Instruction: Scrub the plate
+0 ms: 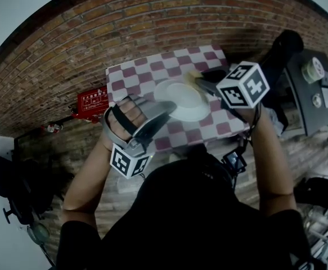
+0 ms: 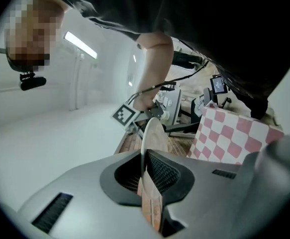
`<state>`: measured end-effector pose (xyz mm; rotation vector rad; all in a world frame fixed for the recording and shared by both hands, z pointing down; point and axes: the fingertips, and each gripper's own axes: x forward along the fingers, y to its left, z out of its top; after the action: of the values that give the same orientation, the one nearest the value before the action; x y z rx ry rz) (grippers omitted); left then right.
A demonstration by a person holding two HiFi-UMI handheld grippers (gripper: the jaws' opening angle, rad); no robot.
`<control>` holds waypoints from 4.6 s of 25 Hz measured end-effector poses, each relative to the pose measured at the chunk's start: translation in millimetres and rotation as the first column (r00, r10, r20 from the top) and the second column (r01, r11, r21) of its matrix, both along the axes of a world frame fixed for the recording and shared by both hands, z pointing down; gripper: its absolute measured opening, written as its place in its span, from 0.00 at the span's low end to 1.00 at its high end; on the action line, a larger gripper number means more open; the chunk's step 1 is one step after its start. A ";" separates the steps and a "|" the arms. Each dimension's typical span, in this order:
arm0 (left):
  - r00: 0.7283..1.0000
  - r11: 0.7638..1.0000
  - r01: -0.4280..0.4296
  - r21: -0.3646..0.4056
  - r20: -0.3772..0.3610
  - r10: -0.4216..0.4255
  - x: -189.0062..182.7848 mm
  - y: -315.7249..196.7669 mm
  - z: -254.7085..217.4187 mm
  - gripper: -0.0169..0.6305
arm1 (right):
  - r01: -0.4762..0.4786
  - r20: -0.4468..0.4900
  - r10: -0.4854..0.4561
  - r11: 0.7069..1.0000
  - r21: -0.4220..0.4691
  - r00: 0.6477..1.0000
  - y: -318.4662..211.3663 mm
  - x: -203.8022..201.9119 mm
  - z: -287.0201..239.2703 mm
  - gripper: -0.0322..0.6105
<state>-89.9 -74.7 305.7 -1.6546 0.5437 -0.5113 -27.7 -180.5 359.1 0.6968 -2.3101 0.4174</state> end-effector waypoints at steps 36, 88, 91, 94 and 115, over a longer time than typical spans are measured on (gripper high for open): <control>0.999 0.999 -0.022 -0.049 0.040 0.024 15.3 -1.9 21.8 0.06 | 0.176 -0.009 -0.176 0.981 0.077 0.984 38.8 -59.3 -35.2 0.12; 0.931 0.690 0.060 -0.721 -0.210 -0.300 14.7 -88.2 143.9 0.06 | -0.136 -0.043 0.132 0.983 -0.122 0.990 4.6 105.7 107.5 0.12; 0.898 0.602 0.017 -0.798 -0.252 -0.360 24.0 -98.5 159.5 0.06 | -0.154 -0.039 0.150 0.978 -0.143 0.988 -0.3 117.5 121.4 0.12; 0.844 0.479 -0.072 -0.875 -0.309 -0.438 34.7 -112.9 174.9 0.06 | -0.170 -0.025 0.168 0.970 -0.172 0.985 -5.0 128.6 135.0 0.12; 0.411 -0.384 -0.612 -0.692 0.137 -0.901 77.6 -138.4 400.1 0.06 | -0.240 -0.018 0.249 0.907 -0.346 0.968 -7.6 211.8 221.2 0.12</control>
<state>-12.4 -213.1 705.8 -3.8666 1.9455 -0.3371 184.2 -188.1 580.3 0.8064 -2.0990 0.9300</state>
